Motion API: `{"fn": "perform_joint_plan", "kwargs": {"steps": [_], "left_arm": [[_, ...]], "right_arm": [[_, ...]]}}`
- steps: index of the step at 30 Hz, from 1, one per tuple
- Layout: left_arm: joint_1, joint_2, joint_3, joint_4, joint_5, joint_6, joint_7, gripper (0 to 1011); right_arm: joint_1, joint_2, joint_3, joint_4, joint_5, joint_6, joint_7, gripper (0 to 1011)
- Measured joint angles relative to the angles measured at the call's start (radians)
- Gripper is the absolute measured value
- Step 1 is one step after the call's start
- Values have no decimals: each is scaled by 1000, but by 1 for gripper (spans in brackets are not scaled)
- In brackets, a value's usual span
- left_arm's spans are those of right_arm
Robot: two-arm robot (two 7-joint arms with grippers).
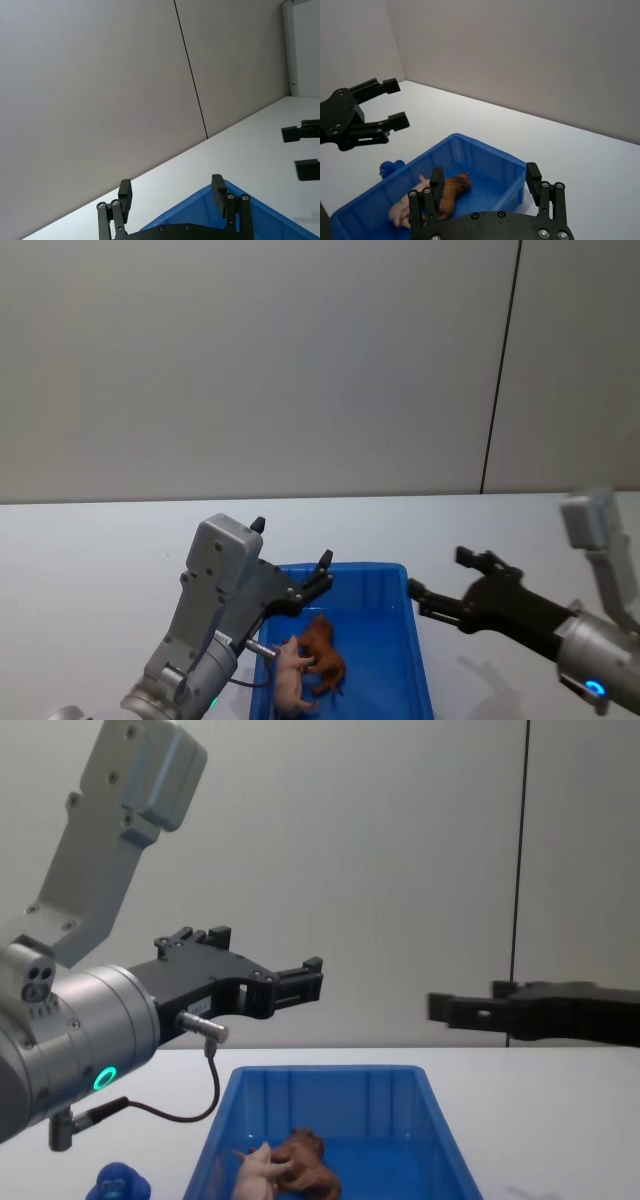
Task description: Pick up the two dolls from the table and place them into the box.
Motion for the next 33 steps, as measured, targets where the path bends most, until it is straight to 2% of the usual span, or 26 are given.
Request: {"fn": "perform_joint_plan", "kwargs": {"steps": [5,15,26,33], "left_arm": [[0,0,0,0,0,0,0,1002],[1,0,0,-1,2,1,0,1001],[23,20,-8,-29,19,27,37,1001],[61,56,-23,-66,16,66,75,1001]], "right_arm": [[-33,40,24,-12,17,-39,0,1001],[-77,88,54,-27,38,-86,-3,1001],[-97,111,67,-34,48,-108,-5,1001],[-103,118,72,-37,51,-115,-6,1001]]}}
